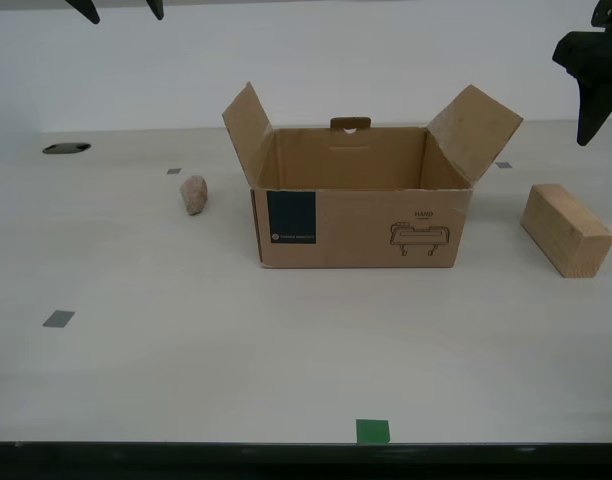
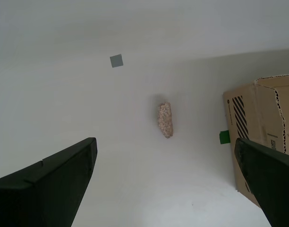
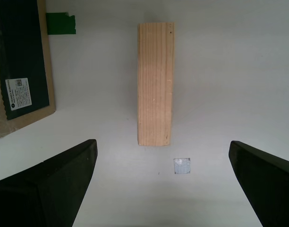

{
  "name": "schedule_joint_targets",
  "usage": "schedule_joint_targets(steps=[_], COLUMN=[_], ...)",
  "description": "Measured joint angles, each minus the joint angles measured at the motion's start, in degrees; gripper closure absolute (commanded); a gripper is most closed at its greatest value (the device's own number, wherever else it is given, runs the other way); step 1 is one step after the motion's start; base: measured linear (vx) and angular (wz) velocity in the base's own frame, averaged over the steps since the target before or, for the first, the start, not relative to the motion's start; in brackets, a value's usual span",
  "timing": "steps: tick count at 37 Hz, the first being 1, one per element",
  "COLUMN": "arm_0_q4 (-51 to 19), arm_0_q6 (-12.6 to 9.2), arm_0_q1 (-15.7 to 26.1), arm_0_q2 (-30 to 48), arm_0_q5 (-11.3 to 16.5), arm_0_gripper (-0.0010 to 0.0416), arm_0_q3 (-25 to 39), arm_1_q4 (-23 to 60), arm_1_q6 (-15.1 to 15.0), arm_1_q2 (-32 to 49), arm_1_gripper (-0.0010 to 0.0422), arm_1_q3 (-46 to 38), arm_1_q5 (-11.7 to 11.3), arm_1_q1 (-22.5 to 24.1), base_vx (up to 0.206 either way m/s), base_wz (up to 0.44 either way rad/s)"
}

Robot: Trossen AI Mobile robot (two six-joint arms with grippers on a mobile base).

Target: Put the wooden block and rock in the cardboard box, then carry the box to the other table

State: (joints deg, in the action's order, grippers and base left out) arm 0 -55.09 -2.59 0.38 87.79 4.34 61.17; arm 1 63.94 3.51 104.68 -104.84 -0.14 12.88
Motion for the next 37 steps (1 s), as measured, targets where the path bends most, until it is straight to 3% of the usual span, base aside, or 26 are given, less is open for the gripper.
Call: schedule_joint_targets(steps=[37], arm_0_q4=[3.7], arm_0_q6=[0.1], arm_0_q1=[0.0], arm_0_q2=[0.0], arm_0_q5=[0.0], arm_0_gripper=[0.0016], arm_0_q3=[-0.2], arm_1_q4=[-0.2], arm_1_q6=[0.0], arm_1_q2=[0.0], arm_1_gripper=[0.0012], arm_1_q3=[0.0], arm_1_q5=[0.0], arm_1_q1=[0.2], base_vx=[0.0], base_wz=[0.0])
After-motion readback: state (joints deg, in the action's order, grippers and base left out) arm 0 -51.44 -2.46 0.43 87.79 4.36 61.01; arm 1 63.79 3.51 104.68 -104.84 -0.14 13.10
